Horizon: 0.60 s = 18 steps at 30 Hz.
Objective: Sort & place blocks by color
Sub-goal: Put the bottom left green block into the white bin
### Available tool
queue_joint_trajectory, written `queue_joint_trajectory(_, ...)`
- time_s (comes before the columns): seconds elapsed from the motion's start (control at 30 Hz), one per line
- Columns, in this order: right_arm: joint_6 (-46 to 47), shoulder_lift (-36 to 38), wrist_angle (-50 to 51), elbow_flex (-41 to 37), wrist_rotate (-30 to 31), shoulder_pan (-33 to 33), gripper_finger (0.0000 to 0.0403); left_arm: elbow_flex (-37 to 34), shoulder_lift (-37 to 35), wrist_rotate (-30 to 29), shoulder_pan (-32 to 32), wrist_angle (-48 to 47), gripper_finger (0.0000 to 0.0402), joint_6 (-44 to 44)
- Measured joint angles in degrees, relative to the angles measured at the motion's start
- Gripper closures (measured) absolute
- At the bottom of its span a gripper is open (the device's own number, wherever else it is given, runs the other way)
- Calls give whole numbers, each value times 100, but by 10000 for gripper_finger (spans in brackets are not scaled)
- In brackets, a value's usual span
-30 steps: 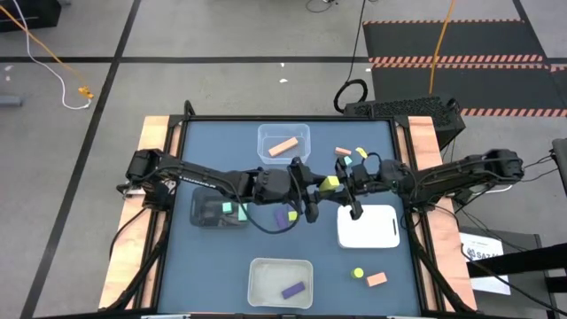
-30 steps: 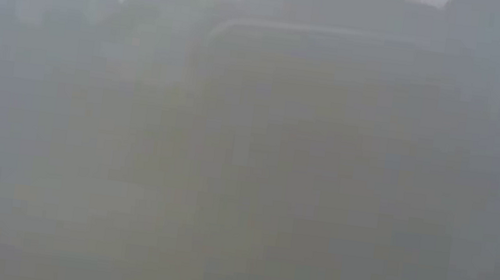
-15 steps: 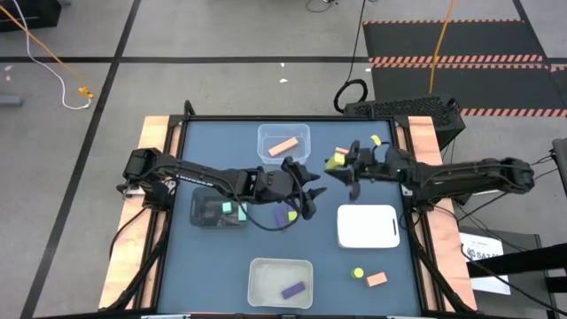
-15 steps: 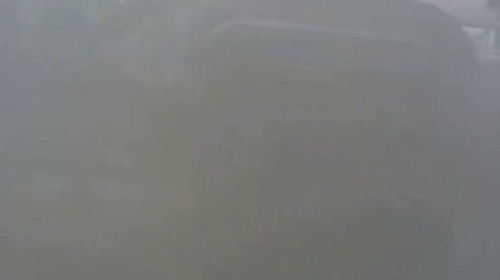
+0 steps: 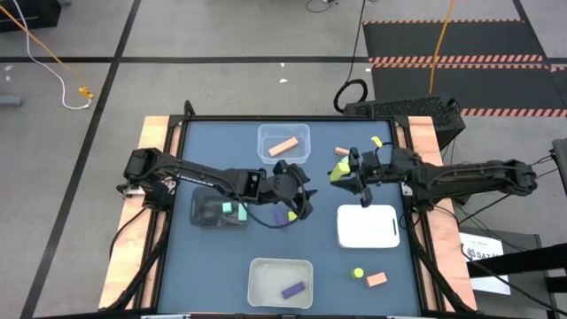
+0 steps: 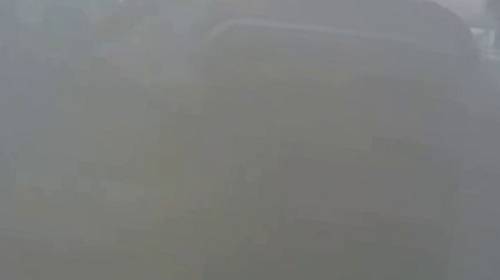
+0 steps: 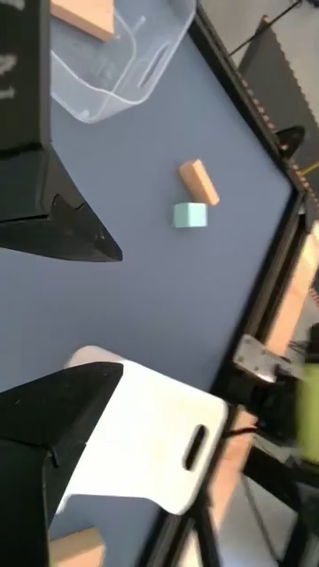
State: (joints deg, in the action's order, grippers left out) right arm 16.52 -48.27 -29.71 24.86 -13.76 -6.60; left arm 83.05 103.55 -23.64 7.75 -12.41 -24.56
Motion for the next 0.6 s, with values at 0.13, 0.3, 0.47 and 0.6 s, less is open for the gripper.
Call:
queue_joint_trajectory(0.13,875,-7,1067,-2,-461,136,290,0,2,2,11,-139,206,-16)
queue_joint_trajectory(0.3,2101,-6,2076,-2,-907,569,290,0,4,4,5,-631,206,-211)
queue_joint_trajectory(0.47,3340,-8,2849,-2,-909,1417,290,0,11,72,6,-1353,206,-499)
queue_joint_trajectory(0.6,4202,-8,3245,-2,-908,2125,290,0,11,260,5,-1762,206,-717)
